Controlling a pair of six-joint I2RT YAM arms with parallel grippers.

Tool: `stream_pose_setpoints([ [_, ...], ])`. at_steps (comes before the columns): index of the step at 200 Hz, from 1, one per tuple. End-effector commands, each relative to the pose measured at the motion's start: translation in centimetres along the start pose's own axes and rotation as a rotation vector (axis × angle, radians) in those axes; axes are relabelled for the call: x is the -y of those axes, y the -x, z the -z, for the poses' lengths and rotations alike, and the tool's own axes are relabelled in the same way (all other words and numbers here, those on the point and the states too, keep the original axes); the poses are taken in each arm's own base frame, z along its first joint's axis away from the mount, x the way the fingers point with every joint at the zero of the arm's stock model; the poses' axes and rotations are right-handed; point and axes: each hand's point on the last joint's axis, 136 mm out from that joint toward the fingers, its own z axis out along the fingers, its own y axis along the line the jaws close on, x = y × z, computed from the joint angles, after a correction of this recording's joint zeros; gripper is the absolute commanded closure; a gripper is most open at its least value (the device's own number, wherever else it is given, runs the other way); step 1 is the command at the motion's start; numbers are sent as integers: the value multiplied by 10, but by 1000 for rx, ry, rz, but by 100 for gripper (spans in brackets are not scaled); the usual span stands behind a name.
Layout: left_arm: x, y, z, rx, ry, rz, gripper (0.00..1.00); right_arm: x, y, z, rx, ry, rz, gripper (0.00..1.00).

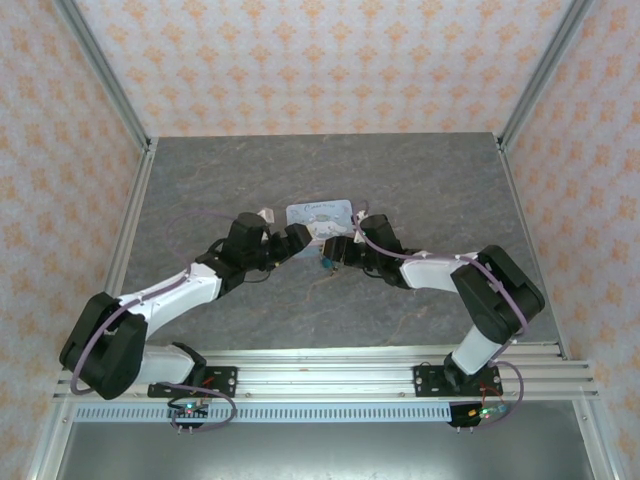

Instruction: Unlock the padlock with the key

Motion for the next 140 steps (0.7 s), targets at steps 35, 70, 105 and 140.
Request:
stream_pose_setpoints([
  [35, -18, -2, -13, -6, 32, 49, 5, 6, -12, 5, -15, -8, 45, 54],
  [70, -19, -4, -16, -15, 31, 56, 5, 12, -20, 1, -55, -29, 91, 60],
  [105, -19, -4, -19, -18, 26, 68, 5, 9, -23, -6, -84, -23, 125, 65],
  [140, -20, -5, -21, -23, 25, 76, 5, 4, -27, -13, -109, -9, 145, 66],
])
